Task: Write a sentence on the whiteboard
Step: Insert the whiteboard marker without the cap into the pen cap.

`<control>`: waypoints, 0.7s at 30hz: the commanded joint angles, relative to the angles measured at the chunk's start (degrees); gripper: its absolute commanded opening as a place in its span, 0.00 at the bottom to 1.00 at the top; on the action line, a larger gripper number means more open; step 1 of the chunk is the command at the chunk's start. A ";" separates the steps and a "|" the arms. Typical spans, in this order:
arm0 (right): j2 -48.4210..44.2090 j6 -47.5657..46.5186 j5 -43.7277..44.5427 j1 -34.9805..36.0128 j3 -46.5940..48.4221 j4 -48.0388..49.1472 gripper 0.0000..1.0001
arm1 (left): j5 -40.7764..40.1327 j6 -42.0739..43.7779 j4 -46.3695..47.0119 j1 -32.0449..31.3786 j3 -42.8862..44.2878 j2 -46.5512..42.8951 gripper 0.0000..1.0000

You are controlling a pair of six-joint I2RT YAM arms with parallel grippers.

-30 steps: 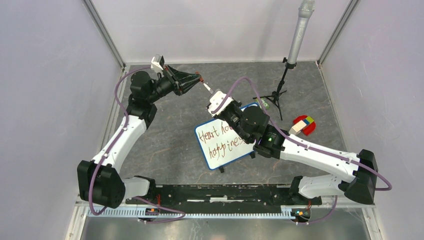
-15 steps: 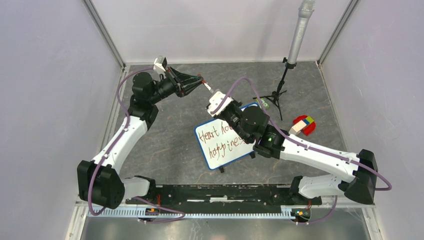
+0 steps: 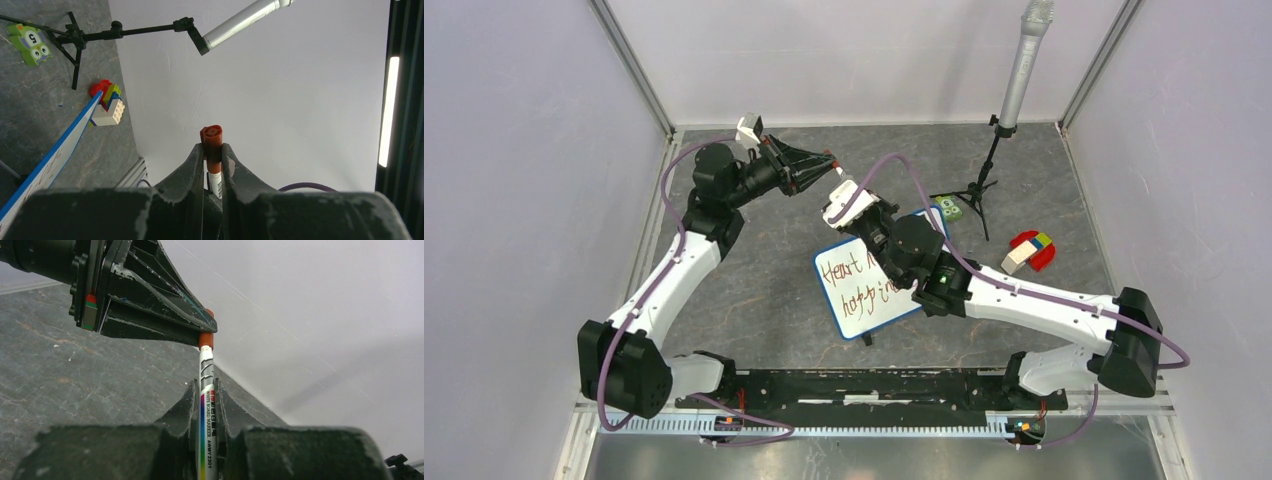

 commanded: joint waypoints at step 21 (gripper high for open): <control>1.32 -9.65 5.32 1.24 -3.76 23.40 0.00 | 0.73 5.64 -2.51 -7.77 1.46 -0.53 0.03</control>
